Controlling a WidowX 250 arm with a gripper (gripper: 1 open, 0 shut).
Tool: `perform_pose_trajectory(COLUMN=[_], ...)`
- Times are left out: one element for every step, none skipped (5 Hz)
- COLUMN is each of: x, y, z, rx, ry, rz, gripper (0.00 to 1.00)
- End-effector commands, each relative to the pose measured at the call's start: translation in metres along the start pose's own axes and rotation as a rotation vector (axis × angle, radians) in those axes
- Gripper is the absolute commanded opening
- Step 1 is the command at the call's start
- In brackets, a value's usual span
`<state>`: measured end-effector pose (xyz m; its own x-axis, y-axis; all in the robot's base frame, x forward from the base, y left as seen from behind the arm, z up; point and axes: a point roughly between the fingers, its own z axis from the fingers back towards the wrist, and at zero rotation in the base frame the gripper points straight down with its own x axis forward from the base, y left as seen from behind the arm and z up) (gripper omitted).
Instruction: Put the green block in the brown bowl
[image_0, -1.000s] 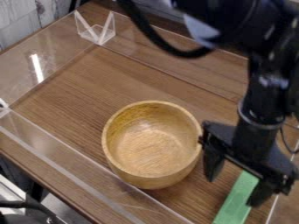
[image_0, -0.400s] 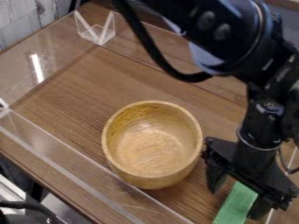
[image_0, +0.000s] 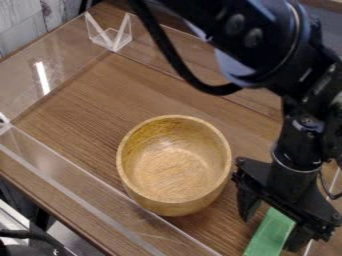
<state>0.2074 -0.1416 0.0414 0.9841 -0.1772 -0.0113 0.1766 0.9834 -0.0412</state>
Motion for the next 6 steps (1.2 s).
perform_pose_trajectory(x=[0.005,0.0053,0.0055,0.0062,0.0066,0.007], y=[0.0,0.001,0.0019,0.0028,0.0037,0.0046], z=[0.0065,0.0067,0.007,0.0075,0.0081,0.0089], rx=[-0.017,-0.021,-0.026,-0.031,-0.035,-0.039], ry=[-0.031,-0.032,-0.034,-0.036,-0.037,-0.038], rz=[0.002,0.001,-0.001,-0.003,-0.004,-0.005], gripper=[1.0,1.0,1.0,1.0,1.0,1.0])
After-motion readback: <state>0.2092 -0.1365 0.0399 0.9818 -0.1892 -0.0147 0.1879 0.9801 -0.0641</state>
